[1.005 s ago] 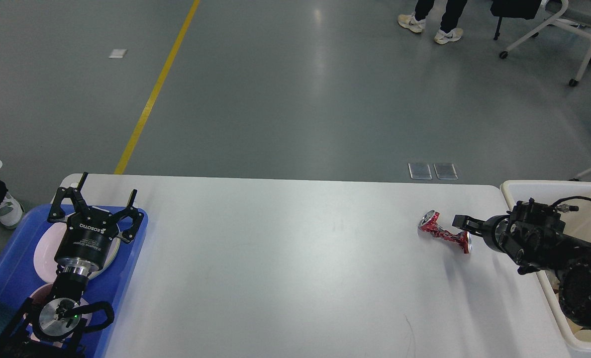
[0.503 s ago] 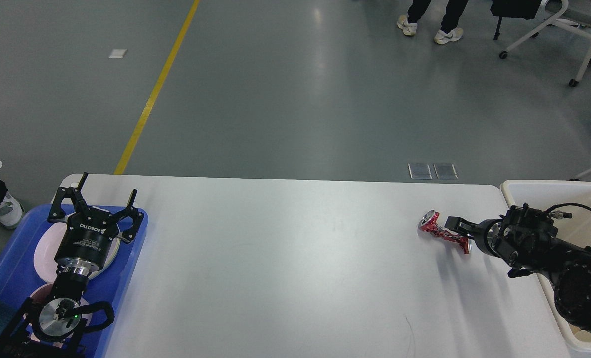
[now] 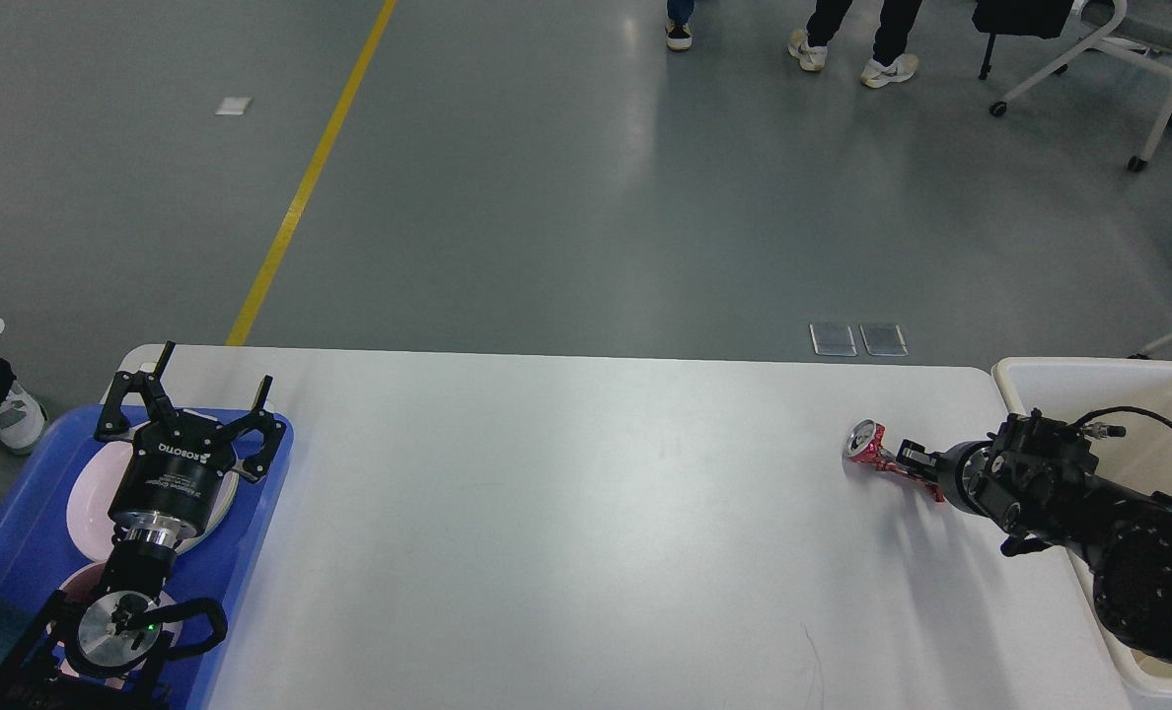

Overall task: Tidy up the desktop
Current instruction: 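Lower the right gripper onto the red wrapper and close on it, then lift the red wrapper and carry it into the white bin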

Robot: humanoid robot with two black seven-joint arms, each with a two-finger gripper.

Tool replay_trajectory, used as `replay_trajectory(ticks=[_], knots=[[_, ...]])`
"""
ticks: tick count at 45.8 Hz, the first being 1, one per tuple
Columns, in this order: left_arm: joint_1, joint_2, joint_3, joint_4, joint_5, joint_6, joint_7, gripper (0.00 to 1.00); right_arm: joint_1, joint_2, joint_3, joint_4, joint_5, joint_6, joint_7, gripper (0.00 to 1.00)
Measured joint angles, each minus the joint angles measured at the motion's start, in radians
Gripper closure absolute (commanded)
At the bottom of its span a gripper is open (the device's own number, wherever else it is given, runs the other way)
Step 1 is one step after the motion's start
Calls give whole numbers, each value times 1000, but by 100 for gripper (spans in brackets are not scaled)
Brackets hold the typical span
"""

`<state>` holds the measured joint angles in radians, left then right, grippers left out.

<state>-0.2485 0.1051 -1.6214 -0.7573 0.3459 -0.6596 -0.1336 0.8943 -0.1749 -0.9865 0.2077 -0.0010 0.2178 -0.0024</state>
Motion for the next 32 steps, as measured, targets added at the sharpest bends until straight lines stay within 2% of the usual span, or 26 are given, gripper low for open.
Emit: replay_trajectory(ticks=[9,21,27,32], knots=[[0,0,0,0,0,0,0,4,16,-11,10,42,1,4,-48,100],[0,0,0,0,1,0,0,4,66,-32,48,112,4,14,-56,100],[0,0,0,0,1,0,0,4,138,-77,49,233,6,16,-56,100],[0,0,0,0,1,0,1,4,252,-148,47,399,5,17,-56,100]])
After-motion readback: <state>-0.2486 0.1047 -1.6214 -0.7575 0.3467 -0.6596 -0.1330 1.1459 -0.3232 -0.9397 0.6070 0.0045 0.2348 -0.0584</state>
